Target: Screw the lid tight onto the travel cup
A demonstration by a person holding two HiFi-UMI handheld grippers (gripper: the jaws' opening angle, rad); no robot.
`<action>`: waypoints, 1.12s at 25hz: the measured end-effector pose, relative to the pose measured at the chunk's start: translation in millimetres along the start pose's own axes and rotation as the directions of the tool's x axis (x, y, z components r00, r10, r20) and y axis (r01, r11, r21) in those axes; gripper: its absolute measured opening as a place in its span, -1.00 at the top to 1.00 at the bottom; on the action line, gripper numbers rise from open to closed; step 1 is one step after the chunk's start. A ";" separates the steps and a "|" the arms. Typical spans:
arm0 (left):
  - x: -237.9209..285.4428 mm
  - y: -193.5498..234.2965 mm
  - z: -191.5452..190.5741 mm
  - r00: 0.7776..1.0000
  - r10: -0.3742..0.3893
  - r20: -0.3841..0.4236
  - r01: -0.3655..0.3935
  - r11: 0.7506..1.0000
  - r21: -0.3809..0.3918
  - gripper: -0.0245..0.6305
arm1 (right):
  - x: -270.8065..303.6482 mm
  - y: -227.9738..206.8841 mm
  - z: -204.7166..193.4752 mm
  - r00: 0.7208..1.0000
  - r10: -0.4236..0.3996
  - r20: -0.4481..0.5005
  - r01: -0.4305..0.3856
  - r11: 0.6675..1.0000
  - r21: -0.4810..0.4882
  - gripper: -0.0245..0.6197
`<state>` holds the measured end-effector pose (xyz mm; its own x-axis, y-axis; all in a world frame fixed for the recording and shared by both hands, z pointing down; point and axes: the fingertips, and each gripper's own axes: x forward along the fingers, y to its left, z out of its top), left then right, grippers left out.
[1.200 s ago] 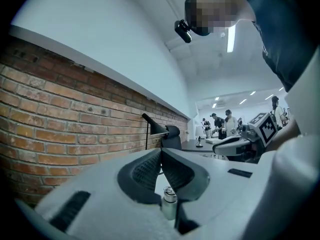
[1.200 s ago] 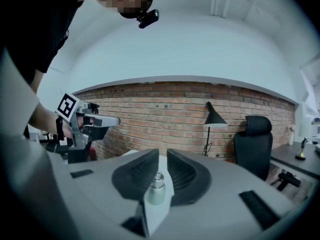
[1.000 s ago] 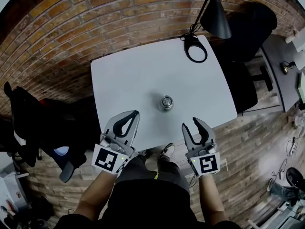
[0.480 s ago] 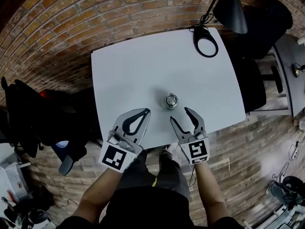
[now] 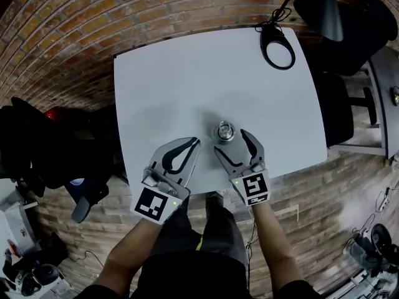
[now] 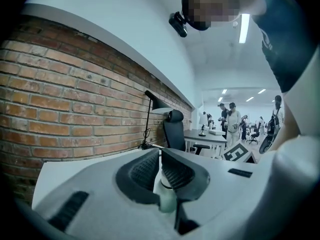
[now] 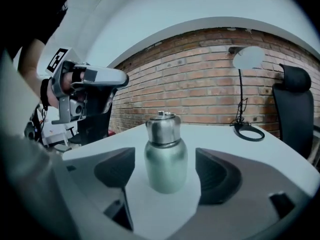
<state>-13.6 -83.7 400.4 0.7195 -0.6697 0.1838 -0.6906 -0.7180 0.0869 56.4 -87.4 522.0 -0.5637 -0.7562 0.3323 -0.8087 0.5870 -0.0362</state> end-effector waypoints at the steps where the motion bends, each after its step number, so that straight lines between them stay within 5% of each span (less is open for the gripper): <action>1: 1.1 0.3 -1.7 1.000 0.001 0.000 -0.001 1.000 -0.001 0.85 | 3.6 2.3 -1.2 1.000 0.008 0.001 -0.008 1.000 0.002 -0.16; 12: 19.6 -9.6 -31.6 0.998 -0.036 -0.045 0.036 0.999 -0.010 0.85 | 31.4 3.0 -19.7 0.999 0.037 0.006 -0.037 0.998 -0.059 -0.23; 20: 34.6 -9.9 -42.3 0.996 -0.064 -0.070 0.064 0.998 -0.002 0.84 | 48.3 5.4 -16.8 0.991 0.131 0.011 -0.129 0.989 -0.071 -0.22; 24: 46.6 -14.5 -46.1 0.991 -0.104 -0.084 0.104 0.995 -0.003 0.50 | 46.8 5.5 -15.3 0.989 0.145 -0.002 -0.144 0.987 -0.065 -0.22; 28: 57.4 -20.6 -49.6 0.986 -0.131 -0.100 0.131 0.991 -0.014 0.43 | 47.8 5.9 -15.7 0.990 0.143 0.009 -0.142 0.988 -0.068 -0.22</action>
<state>38.3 -97.9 457.8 0.7930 -0.5472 0.2676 -0.5916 -0.7966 0.1240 27.3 -115.5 552.4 -0.6749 -0.6673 0.3150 -0.7074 0.7065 -0.0190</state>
